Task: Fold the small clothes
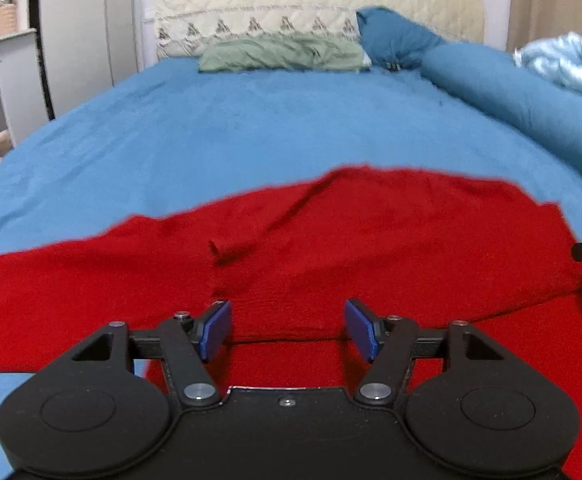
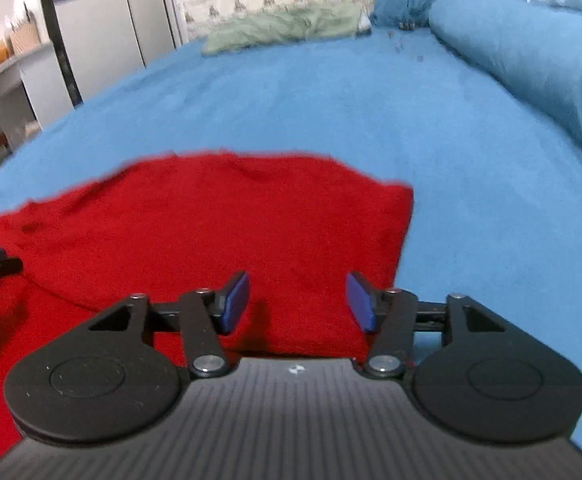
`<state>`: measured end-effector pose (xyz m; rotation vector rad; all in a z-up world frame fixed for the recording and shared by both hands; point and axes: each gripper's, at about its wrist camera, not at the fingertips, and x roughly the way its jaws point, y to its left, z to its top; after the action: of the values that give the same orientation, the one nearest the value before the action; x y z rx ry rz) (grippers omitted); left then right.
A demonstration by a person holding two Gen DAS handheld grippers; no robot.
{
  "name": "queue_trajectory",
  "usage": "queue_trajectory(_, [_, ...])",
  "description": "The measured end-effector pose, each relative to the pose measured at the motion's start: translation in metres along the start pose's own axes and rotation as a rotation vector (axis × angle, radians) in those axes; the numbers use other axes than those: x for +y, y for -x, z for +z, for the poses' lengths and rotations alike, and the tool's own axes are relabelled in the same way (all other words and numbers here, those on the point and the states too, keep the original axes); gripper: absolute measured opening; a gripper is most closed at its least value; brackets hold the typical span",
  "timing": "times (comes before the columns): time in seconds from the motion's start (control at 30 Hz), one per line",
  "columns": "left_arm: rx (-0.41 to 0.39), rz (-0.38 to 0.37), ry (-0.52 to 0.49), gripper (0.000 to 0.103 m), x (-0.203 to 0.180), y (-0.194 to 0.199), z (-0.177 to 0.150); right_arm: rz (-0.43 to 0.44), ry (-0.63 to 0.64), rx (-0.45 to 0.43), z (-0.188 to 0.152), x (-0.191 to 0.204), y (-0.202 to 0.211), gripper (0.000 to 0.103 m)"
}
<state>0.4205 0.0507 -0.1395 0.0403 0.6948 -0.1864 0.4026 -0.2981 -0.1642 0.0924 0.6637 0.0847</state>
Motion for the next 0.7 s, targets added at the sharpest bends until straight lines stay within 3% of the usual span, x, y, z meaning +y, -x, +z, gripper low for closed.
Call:
queue_trajectory(0.2, [-0.075, 0.048, 0.041, 0.072, 0.028, 0.085, 0.028, 0.011, 0.102, -0.09, 0.037, 0.054, 0.07, 0.103])
queue_trajectory(0.27, [-0.095, 0.069, 0.073, 0.086, 0.045, 0.111, 0.034, 0.016, 0.105, -0.091, 0.049, 0.075, 0.088, 0.103])
queue_trajectory(0.3, [-0.109, 0.087, 0.087, 0.101, 0.055, 0.123, 0.035, 0.023, 0.11, -0.092, 0.053, 0.087, 0.096, 0.103])
queue_trajectory(0.33, [-0.128, 0.105, 0.101, 0.103, 0.064, 0.133, 0.035, 0.035, 0.118, -0.083, 0.058, 0.099, 0.103, 0.103])
queue_trajectory(0.53, [-0.149, 0.187, 0.249, 0.103, 0.138, 0.164, 0.027, 0.081, 0.153, -0.064, 0.057, 0.168, 0.117, 0.103])
queue_trajectory(0.7, [-0.142, 0.268, 0.398, 0.103, 0.207, 0.16, 0.005, 0.111, 0.157, -0.01, 0.043, 0.226, 0.089, 0.103])
